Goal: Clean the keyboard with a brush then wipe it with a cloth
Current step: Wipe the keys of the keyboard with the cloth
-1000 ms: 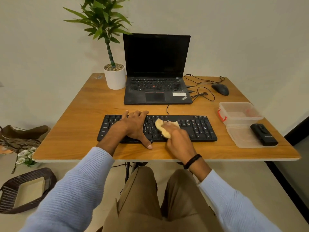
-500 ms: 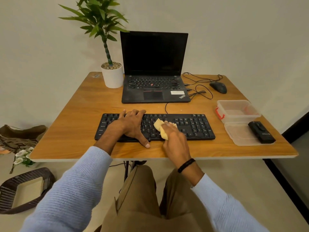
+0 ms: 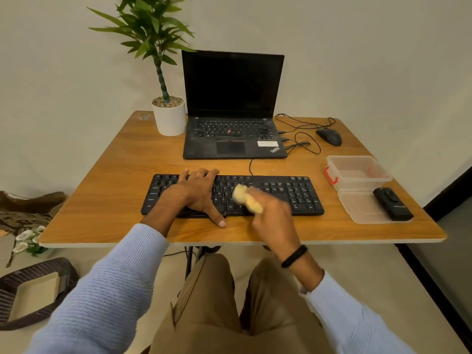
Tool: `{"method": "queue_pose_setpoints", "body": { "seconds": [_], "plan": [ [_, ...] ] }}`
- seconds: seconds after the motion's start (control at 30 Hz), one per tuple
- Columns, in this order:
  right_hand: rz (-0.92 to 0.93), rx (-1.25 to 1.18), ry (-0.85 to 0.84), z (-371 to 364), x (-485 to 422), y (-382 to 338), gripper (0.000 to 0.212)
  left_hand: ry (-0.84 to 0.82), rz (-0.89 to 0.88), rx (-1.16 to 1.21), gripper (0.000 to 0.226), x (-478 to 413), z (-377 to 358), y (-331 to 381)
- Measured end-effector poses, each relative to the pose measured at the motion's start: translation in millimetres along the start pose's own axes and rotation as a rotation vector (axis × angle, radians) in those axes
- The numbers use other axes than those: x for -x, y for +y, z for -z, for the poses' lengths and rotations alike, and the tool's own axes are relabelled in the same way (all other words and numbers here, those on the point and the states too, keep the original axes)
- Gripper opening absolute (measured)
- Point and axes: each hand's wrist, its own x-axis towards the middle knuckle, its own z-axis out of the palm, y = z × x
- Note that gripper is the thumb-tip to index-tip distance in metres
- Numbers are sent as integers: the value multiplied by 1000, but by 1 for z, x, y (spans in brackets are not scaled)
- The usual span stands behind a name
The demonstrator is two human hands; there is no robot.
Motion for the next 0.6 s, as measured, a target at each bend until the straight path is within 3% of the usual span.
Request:
{"method": "queue_pose_setpoints", "body": {
  "seconds": [0.1, 0.17, 0.33, 0.47, 0.6],
  "plan": [
    [-171, 90, 141, 10, -42, 19, 48, -4, 12, 16, 153, 2, 1, 1],
    [-209, 133, 106, 7, -59, 25, 47, -9, 15, 14, 154, 2, 1, 1],
    [141, 149, -274, -23, -29, 13, 62, -13, 21, 3, 155, 3, 0, 1],
    [-19, 186, -140, -10, -37, 28, 63, -15, 22, 29, 154, 5, 2, 2],
    [209, 149, -299, -23, -19, 5, 66, -21, 22, 20, 155, 5, 2, 4]
  ]
}}
